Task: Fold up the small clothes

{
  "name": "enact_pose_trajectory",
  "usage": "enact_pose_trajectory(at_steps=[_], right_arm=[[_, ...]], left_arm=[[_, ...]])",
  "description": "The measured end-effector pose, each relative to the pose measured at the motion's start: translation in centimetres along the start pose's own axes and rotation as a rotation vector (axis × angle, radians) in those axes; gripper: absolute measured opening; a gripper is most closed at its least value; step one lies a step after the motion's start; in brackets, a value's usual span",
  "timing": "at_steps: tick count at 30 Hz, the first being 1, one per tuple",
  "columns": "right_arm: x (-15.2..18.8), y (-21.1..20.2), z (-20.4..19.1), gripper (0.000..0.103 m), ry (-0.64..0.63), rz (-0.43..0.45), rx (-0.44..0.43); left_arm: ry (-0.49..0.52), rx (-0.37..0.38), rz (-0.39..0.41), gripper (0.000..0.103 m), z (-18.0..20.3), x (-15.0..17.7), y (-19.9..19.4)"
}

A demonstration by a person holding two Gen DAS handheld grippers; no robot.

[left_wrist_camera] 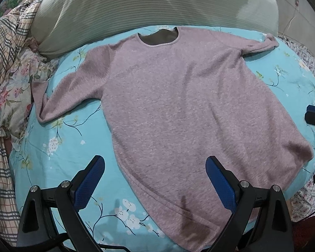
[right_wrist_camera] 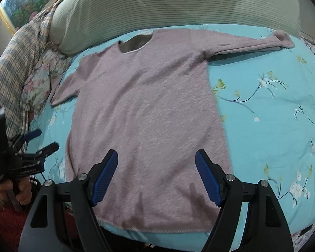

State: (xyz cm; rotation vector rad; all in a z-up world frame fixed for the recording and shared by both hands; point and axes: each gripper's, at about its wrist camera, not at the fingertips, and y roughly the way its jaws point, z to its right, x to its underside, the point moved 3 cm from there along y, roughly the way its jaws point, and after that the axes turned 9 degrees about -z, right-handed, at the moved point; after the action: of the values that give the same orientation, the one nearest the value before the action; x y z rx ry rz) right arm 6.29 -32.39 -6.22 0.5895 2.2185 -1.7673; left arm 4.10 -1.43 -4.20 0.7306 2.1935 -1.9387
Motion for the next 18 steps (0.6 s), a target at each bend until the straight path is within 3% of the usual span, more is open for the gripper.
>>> enact_pose_trajectory(at_steps=[4,8,12,18], right_arm=[[-2.5,-0.3,3.7,0.076,0.096,0.054,-0.039],[-5.0,-0.8,8.5,0.075,0.224,0.093,-0.003],[-8.4,-1.7,14.7,0.058,0.356,0.152,0.035],[-14.7,-2.9,26.1,0.050,0.560,0.250,0.065]], left_arm=[[-0.027,-0.009,-0.018,0.097,-0.4,-0.9,0.7],[-0.047,-0.043,-0.031,0.097,-0.8,-2.1,1.7],[-0.078,-0.044,-0.047,0.097,-0.7,-3.7,2.8],[-0.102,-0.013,-0.060,0.097,0.7,-6.8,4.1]])
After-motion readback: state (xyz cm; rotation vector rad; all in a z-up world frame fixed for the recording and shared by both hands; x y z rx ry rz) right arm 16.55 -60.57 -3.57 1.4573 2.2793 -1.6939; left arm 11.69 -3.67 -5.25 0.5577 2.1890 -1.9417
